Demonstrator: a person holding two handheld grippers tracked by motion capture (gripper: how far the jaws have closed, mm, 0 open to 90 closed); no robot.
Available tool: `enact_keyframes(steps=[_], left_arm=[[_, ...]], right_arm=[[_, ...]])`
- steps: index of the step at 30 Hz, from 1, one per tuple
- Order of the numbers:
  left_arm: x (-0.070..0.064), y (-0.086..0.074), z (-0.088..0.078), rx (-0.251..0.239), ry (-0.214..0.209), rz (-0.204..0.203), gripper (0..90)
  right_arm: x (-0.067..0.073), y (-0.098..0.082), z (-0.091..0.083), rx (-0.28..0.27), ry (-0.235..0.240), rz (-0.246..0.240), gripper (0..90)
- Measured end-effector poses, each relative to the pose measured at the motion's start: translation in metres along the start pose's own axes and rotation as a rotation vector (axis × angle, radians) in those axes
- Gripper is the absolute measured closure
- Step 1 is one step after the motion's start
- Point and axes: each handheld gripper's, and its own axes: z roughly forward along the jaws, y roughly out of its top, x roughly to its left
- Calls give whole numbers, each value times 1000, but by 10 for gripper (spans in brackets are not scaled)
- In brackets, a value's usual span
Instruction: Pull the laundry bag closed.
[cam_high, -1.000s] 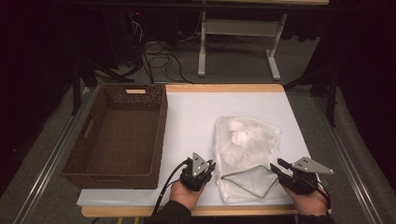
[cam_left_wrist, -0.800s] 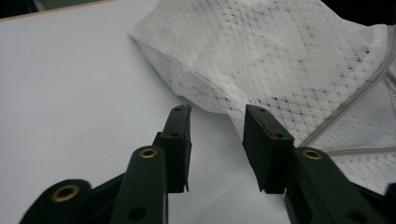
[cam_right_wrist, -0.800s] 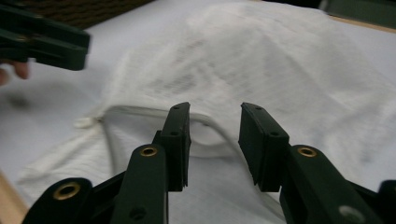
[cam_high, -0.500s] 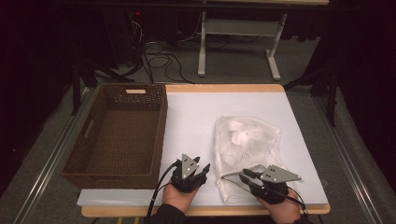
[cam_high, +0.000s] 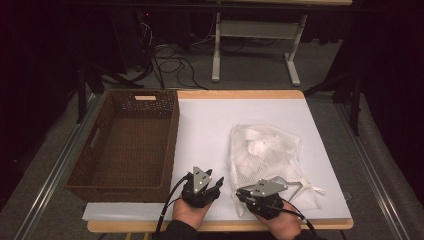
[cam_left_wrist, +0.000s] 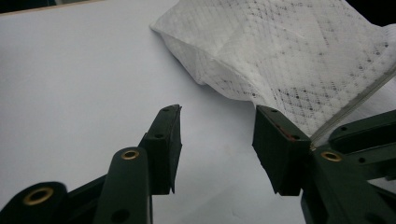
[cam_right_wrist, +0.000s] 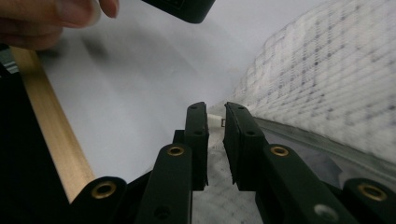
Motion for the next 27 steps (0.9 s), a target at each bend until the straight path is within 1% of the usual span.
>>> enact_keyframes(steps=[2, 4, 6, 7, 9, 10, 11, 12, 15, 17, 19, 20, 23, 25, 27], left_arm=[[1, 0, -2, -5, 4, -6, 520], [2, 1, -4, -13, 3, -7, 519], [1, 2, -4, -17, 6, 0, 519], [1, 2, -4, -18, 6, 3, 518], [0, 2, -4, -16, 7, 2, 517], [-1, 2, -3, -17, 6, 0, 517], [-1, 1, -3, -12, 7, 3, 517], [-1, 1, -3, -10, 6, 6, 517], [-2, 1, -2, -11, 6, 5, 516], [-2, 1, -2, -8, 7, 8, 516], [-1, 1, -2, -7, 6, 6, 515], [-1, 0, -2, -7, 6, 6, 515], [-1, 0, -2, -3, 6, 7, 515], [-1, 0, -1, -2, 5, 6, 515], [-2, 0, -1, 3, 2, 10, 514]], right_arm=[[0, 2, 7, 9, -11, 3, 770], [-1, 2, 12, 25, -16, 4, 725], [0, 2, 18, 50, 5, 13, 658], [1, 2, 20, 57, 4, 15, 646], [4, 2, 21, 59, -11, 0, 639], [4, 3, 22, 52, -18, -8, 639], [4, 3, 22, 63, -23, -6, 642], [4, 3, 22, 60, -25, -1, 642], [4, 4, 24, 53, -27, -10, 636], [4, 4, 24, 62, -42, -12, 628], [7, 6, 25, 53, -69, -22, 609], [7, 7, 25, 43, -77, -37, 601], [7, 8, 26, 29, -86, -21, 583], [5, 8, 29, 42, -95, -20, 575], [3, 8, 30, 39, -97, -8, 576]])
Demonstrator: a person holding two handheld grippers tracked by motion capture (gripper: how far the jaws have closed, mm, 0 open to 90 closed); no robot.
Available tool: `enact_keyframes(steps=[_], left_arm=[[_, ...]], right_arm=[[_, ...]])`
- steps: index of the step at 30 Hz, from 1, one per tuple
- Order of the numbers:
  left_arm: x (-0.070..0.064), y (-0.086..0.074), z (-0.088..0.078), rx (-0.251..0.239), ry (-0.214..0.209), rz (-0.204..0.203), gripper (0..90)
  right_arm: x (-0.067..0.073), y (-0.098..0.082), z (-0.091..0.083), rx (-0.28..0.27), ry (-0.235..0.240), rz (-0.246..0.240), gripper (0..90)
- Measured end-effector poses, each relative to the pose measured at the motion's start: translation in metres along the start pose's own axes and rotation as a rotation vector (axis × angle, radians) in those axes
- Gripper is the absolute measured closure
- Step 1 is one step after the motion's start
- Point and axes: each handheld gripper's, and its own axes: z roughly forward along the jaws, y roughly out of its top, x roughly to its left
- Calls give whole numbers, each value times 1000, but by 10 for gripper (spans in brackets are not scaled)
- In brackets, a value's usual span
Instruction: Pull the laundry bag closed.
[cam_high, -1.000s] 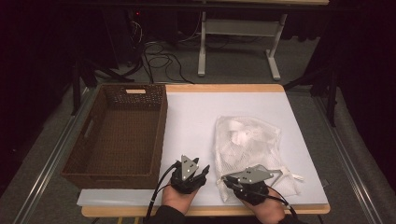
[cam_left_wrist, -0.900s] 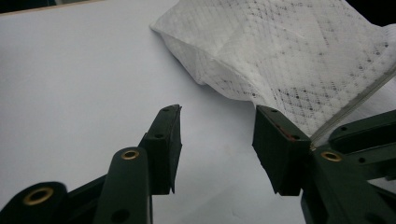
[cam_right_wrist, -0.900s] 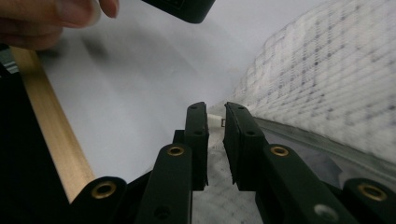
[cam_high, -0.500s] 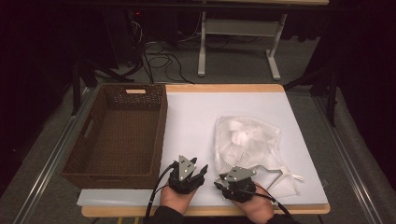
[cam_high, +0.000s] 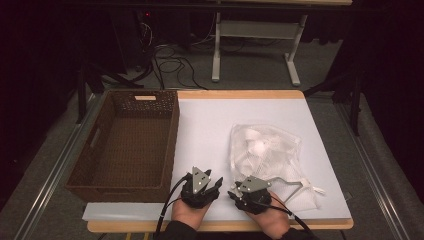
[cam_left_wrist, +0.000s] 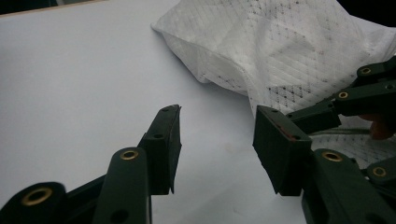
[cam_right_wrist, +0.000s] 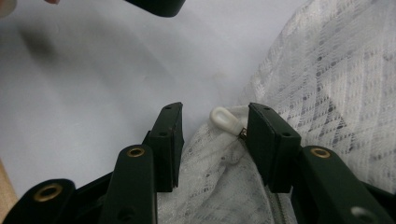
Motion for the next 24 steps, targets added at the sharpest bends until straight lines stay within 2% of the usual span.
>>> enact_keyframes(steps=[2, 4, 10, 13, 14, 20, 24], left_arm=[[-1, 0, 0, 0, -2, 2, 513], [-1, 0, 1, 2, -2, 3, 513], [-2, -1, 2, 17, -16, 10, 514], [-3, -1, 3, 17, -18, 9, 519], [-3, -1, 3, 16, -18, 10, 519], [-2, 0, 3, 19, -19, 11, 518], [-3, 1, 4, 14, -24, 9, 518]], right_arm=[[-2, 0, 1, 12, 2, 2, 609], [-3, -1, 1, 6, 11, 20, 682], [-12, -3, -6, -3, 6, 31, 877], [-17, -3, -13, -9, -4, 39, 887], [-18, -4, -16, -14, -4, 57, 888], [-19, -9, -31, -44, 31, 82, 884], [-17, -16, -29, -9, 37, 76, 854]])
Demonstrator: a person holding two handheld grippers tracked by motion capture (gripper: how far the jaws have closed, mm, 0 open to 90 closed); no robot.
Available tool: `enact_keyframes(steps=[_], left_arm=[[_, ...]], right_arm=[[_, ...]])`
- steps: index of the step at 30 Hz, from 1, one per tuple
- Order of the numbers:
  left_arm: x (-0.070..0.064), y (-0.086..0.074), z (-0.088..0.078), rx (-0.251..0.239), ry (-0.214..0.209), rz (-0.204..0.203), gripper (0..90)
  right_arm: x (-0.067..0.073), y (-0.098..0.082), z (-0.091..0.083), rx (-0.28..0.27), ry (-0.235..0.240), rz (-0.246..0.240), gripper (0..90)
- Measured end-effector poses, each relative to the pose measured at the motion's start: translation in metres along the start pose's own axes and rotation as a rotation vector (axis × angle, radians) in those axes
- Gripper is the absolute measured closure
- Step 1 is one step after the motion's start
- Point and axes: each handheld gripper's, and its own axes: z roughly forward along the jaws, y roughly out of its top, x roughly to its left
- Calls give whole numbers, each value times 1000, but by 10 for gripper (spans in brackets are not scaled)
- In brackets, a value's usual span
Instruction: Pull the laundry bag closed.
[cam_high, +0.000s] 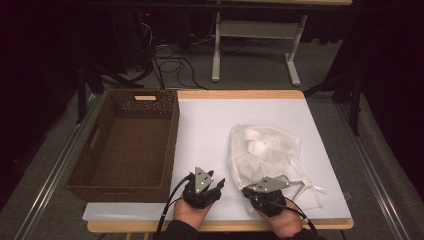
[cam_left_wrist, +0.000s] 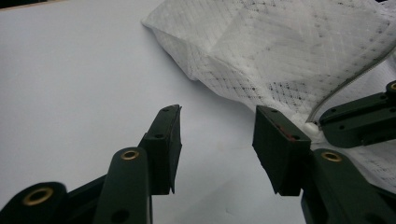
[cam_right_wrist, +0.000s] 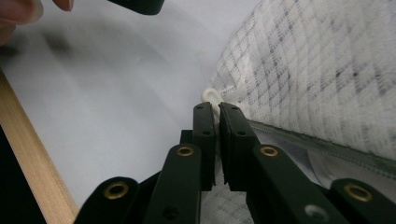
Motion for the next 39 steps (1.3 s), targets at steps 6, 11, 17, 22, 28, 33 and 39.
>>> enact_keyframes(steps=[6, 11, 17, 22, 28, 33, 39], left_arm=[[1, -1, -1, 4, 2, 2, 517], [1, -2, -2, 6, 8, 2, 517], [1, -2, -2, 7, 10, -3, 517], [-1, -2, -1, 5, 4, 5, 516], [-1, -1, 0, 4, -2, 1, 516], [-1, 0, 1, 5, -6, 3, 516], [-1, 0, 1, 2, -6, 3, 516]], right_arm=[[2, 11, -3, -84, 33, -3, 665], [3, 18, 16, -52, 21, -14, 573], [6, 13, 25, 30, 8, -49, 612], [4, 11, 17, 19, 6, -30, 702], [0, 7, 5, 6, 6, -13, 746], [-3, 3, -1, 5, -4, -11, 811], [-9, -1, -4, 22, -14, 2, 831]])
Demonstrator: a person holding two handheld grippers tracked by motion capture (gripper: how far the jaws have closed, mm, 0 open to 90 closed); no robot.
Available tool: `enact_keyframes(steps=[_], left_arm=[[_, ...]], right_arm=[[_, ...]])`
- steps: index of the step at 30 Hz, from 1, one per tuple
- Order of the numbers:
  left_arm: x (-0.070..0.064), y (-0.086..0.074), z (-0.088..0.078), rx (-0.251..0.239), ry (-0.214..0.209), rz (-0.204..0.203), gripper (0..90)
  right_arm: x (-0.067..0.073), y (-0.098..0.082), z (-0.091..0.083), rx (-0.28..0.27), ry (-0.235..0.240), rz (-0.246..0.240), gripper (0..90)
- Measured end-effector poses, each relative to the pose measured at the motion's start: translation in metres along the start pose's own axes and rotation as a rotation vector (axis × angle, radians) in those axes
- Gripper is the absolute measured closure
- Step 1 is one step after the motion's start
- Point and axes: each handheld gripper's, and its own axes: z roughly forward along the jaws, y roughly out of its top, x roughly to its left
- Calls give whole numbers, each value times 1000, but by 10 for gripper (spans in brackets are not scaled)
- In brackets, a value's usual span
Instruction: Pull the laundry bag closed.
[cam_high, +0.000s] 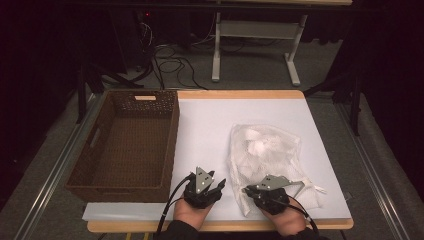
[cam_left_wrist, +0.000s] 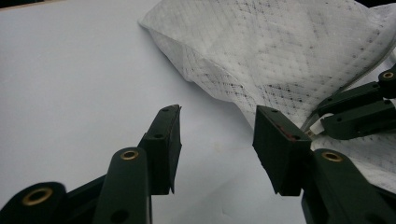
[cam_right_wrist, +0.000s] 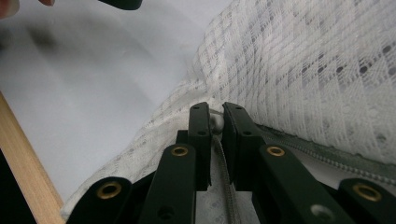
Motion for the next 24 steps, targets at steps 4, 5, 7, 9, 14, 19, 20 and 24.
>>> enact_keyframes(steps=[4, 5, 7, 9, 14, 19, 20, 24], left_arm=[[-1, 0, 1, 2, -2, 3, 516], [-2, 0, 1, 6, -3, 6, 516], [-2, 0, 1, 7, -6, 8, 515], [-3, -1, 2, 10, -6, 7, 515], [-4, -1, 2, 11, -8, 13, 514], [-4, -1, 3, 14, -9, 13, 514], [-4, -1, 3, 15, -9, 13, 514], [-5, -1, 3, 15, -9, 12, 514]], right_arm=[[0, 0, 1, 2, 6, -1, 830], [0, -1, 2, 2, 9, 1, 826], [0, -1, 3, 2, 12, 7, 823], [-1, -1, 4, 4, 25, 15, 820], [-1, -1, 8, 14, 41, 17, 810], [1, 0, 10, 9, 61, 20, 796], [1, 0, 11, 5, 66, 15, 796], [1, 2, 12, 7, 84, 16, 858]])
